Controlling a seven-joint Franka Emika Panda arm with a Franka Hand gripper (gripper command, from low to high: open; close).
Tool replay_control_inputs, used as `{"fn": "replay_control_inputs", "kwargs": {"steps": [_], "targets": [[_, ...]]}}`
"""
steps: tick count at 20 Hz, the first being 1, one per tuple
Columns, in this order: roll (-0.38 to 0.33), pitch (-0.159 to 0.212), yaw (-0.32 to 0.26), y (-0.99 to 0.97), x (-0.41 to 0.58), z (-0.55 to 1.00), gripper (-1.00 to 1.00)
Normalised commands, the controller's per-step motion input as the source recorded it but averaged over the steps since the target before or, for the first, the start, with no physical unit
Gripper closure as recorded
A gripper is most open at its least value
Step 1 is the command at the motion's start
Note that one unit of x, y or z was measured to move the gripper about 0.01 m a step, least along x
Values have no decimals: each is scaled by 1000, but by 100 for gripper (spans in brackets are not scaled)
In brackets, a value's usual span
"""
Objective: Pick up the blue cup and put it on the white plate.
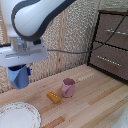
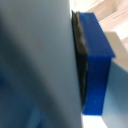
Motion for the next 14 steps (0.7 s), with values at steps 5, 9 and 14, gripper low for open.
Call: {"fn": "replay_control_inputs", "kwargs": {"steps": [5, 9, 14], "targets": [[-151, -77, 8, 414, 13, -619, 100], [-150, -67, 26, 380, 39, -618, 100], [-93, -37, 51, 359, 26, -382, 100]]}}
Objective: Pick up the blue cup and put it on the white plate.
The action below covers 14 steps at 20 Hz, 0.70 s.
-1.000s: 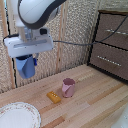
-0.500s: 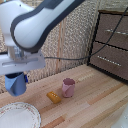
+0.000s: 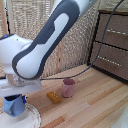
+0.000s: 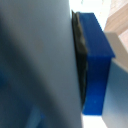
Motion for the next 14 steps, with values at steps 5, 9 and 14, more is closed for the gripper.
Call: {"fn": "replay_control_inputs", "kwargs": {"steps": [5, 9, 14], "targets": [[-41, -10, 154, 141, 48, -210, 100], [-42, 0, 355, 0, 168, -199, 100], [-66, 0, 360, -20, 126, -129, 100]]}}
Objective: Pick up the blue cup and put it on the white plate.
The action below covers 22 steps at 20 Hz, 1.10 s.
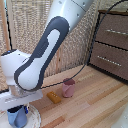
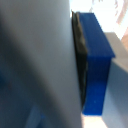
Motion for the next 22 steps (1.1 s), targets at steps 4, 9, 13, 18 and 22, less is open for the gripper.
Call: {"fn": "replay_control_inputs", "kwargs": {"steps": [4, 9, 13, 18, 22], "targets": [[-96, -78, 282, -15, 127, -34, 100], [-133, -192, 111, 5, 5, 170, -100], [-80, -172, 77, -63, 21, 254, -100], [-69, -38, -7, -45, 283, 237, -100], [-94, -93, -39, -52, 284, 625, -100]]}}
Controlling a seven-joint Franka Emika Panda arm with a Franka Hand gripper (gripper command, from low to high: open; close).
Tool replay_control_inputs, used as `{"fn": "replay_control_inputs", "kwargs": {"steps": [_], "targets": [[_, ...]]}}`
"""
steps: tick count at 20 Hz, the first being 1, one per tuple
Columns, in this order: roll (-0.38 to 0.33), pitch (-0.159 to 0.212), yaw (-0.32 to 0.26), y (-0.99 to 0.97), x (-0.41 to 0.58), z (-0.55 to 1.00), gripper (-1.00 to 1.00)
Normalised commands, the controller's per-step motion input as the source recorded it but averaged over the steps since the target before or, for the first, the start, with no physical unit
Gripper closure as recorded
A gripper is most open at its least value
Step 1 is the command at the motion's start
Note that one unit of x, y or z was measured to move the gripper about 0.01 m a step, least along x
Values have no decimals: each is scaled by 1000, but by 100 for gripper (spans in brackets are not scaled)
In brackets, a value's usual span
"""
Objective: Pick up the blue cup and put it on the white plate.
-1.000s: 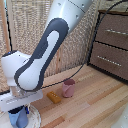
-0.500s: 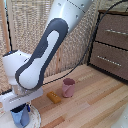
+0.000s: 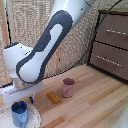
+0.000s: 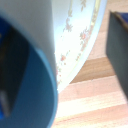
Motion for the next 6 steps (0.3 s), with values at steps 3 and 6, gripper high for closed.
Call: {"fn": "replay_control_inputs", "kwargs": {"steps": [3, 6], "targets": [[-71, -114, -23, -41, 310, 799, -100], [-42, -120, -5, -85, 292, 808, -100]]}}
